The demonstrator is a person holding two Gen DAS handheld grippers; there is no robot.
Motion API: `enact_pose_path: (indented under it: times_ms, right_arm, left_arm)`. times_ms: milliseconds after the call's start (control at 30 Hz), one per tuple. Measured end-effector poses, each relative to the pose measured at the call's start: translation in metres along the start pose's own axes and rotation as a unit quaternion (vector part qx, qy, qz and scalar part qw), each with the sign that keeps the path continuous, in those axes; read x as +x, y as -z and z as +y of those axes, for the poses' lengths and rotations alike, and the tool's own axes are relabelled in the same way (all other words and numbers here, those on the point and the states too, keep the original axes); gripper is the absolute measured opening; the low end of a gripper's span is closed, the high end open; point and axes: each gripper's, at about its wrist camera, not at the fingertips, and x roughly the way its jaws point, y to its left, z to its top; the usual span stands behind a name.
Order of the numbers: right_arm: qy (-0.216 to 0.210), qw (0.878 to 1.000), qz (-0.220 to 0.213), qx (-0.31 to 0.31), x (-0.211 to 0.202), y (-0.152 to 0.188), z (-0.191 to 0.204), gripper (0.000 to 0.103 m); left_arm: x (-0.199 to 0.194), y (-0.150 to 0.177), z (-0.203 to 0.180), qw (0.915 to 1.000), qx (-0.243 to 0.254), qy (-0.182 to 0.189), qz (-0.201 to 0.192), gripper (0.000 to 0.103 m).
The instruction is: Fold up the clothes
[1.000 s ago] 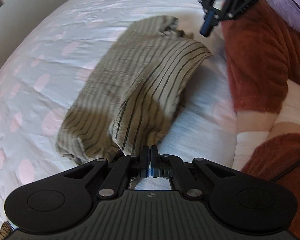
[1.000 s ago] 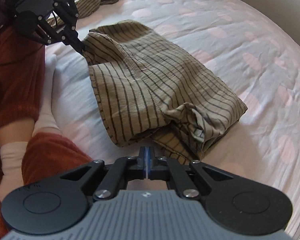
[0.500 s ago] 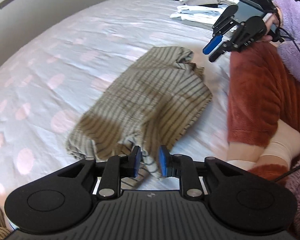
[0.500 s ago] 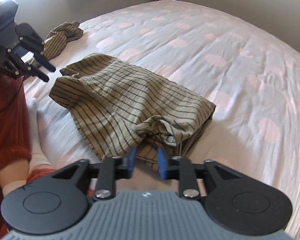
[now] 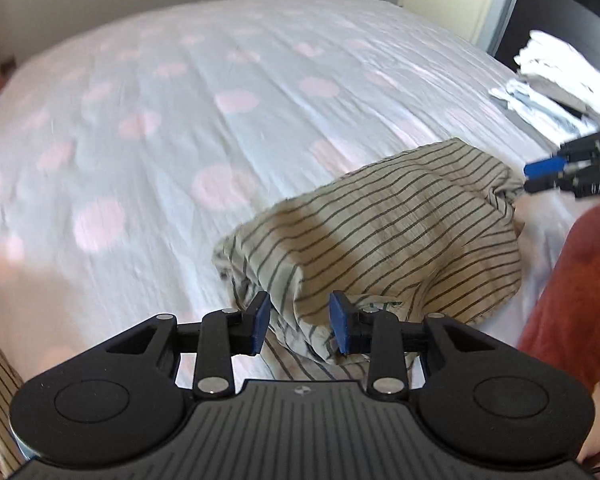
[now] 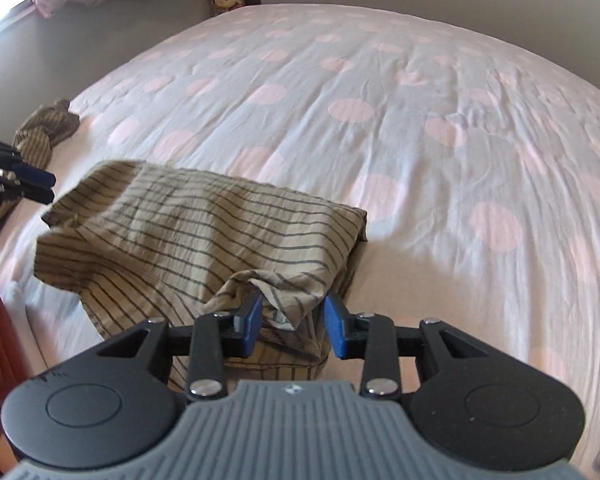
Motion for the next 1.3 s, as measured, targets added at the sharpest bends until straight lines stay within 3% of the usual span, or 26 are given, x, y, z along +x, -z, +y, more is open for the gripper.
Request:
enact_pose_path:
  times_ms: [133,167,200,367,500,700,967,1033,1067,1100,1200,1300]
  right_arm:
    - [0.023,0.998,0.007,-0.053,0.009,0.006,0.018,0.031]
    - [0.034,0.997,0.006,-0.065,0.010,0.006,0.022,0.012]
    - [0.042,0.997,0.002,-0.071,0.010,0.006,0.024,0.005]
    - [0.073,0.995,0.043,-0.062,0.014,0.010,0.015,0.001]
    - [0.059,0.995,0.078,-0.003,0.023,0.013,-0.008,0.001]
    - [0.067,0.991,0.117,-0.021,0.037,0.015,-0.004,0.000]
    - [0.079,0.995,0.058,0.016,0.015,0.017,-0.012,0.006]
    - [0.087,0.995,0.034,0.025,0.008,0.017,-0.013,0.017]
    - [0.091,0.995,0.022,0.029,0.004,0.017,-0.013,0.031]
    - [0.094,0.995,0.010,0.036,0.001,0.016,-0.015,0.036]
    - [0.089,0.994,-0.018,0.068,-0.006,0.013,-0.023,0.036]
    - [0.076,0.991,-0.045,0.100,-0.011,0.007,-0.031,0.038]
  left_arm:
    - [0.013,0.001,0.005,0.9988,-0.033,0.011,0.034,0.028]
    - [0.016,0.001,0.005,0.9986,-0.034,0.007,0.041,0.014]
    - [0.018,0.002,0.005,0.9983,-0.035,0.004,0.047,0.005]
    - [0.025,0.010,0.003,0.9957,-0.028,-0.023,0.085,0.000]
    - [0.037,0.013,0.007,0.9915,-0.038,-0.038,0.118,0.000]
    - [0.037,0.015,0.007,0.9895,-0.041,-0.043,0.132,0.000]
    - [0.022,0.017,0.018,0.9887,-0.084,-0.035,0.119,0.006]
    - [0.013,0.016,0.019,0.9911,-0.095,-0.021,0.091,0.011]
    - [0.007,0.015,0.021,0.9920,-0.101,-0.014,0.074,0.015]
    - [0.002,0.014,0.023,0.9924,-0.109,-0.007,0.057,0.017]
    - [-0.011,0.013,0.031,0.9901,-0.140,0.000,0.012,0.027]
    - [-0.012,0.008,0.040,0.9846,-0.174,0.007,-0.018,0.030]
